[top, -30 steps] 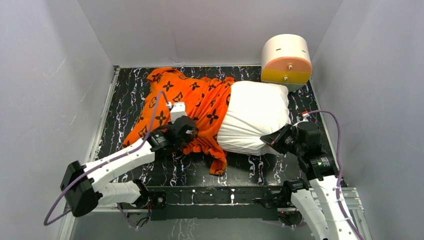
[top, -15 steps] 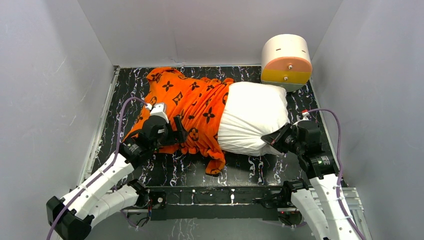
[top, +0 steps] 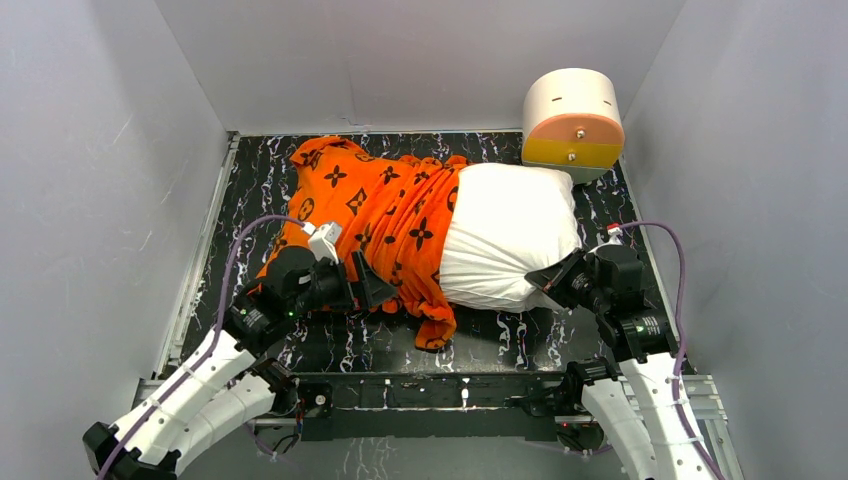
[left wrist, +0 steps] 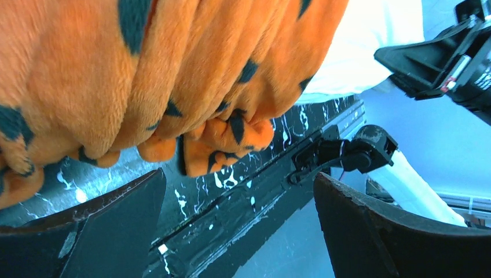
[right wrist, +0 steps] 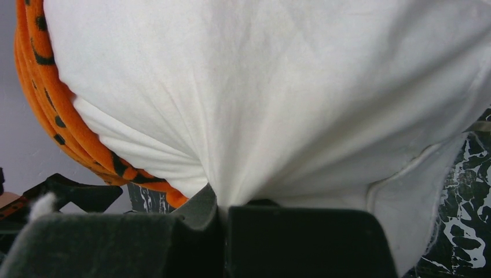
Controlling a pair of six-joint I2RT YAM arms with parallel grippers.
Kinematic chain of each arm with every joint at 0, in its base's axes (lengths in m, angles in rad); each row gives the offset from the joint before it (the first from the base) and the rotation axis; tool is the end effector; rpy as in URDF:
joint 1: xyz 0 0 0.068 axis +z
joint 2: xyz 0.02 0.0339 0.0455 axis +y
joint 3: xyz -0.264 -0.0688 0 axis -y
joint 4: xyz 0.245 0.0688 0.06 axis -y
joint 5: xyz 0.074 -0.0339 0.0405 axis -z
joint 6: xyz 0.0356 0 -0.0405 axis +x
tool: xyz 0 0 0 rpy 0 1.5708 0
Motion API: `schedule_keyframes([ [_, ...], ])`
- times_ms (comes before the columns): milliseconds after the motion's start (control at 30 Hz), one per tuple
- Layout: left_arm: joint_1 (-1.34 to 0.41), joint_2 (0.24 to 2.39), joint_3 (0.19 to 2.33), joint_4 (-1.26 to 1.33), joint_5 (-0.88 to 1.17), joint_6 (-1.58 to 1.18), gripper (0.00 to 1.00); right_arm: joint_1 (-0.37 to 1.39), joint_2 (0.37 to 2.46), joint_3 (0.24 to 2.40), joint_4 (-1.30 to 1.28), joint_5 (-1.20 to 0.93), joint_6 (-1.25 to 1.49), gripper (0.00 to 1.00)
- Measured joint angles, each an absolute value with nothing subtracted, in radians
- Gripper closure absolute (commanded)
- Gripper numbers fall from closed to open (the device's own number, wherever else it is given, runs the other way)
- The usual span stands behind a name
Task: Remove the pillowcase from the pillow
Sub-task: Remove the pillow from the pillowcase.
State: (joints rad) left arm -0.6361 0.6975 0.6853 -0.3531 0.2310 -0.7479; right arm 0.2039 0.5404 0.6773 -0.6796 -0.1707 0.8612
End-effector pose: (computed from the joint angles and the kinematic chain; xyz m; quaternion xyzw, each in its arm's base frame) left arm 0.1278 -0.1045 0.3013 0.0195 0.8207 -0.4324 0.3730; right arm 0.1178 0.0305 0.2859 0.2404 0.8347 0.3127 0.3844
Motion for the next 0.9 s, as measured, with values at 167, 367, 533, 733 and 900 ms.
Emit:
schedule_keyframes([
  [167,-0.648,0.721,0.58,-0.262,0.303,-0.807,0.02,0.204,0.541,0.672,-0.675,-0.171,0.865,1.0],
  [367,-0.83,0.852,0.509,-0.088,0.191,-0.877,0.02,0.204,0.543,0.672,-0.675,-0.171,0.863,1.0],
  [533,-0.955,0.975,0.377,0.231,0.045,-0.969,0.08,0.203,0.535,0.672,-0.672,-0.179,0.86,1.0],
  [733,-0.973,1.223,0.416,0.42,-0.078,-0.978,0.4,0.202,0.524,0.672,-0.672,-0.178,0.859,1.0],
  [900,-0.989,1.226,0.395,0.5,-0.21,-0.988,1.0,0.197,0.523,0.672,-0.672,-0.171,0.858,1.0],
])
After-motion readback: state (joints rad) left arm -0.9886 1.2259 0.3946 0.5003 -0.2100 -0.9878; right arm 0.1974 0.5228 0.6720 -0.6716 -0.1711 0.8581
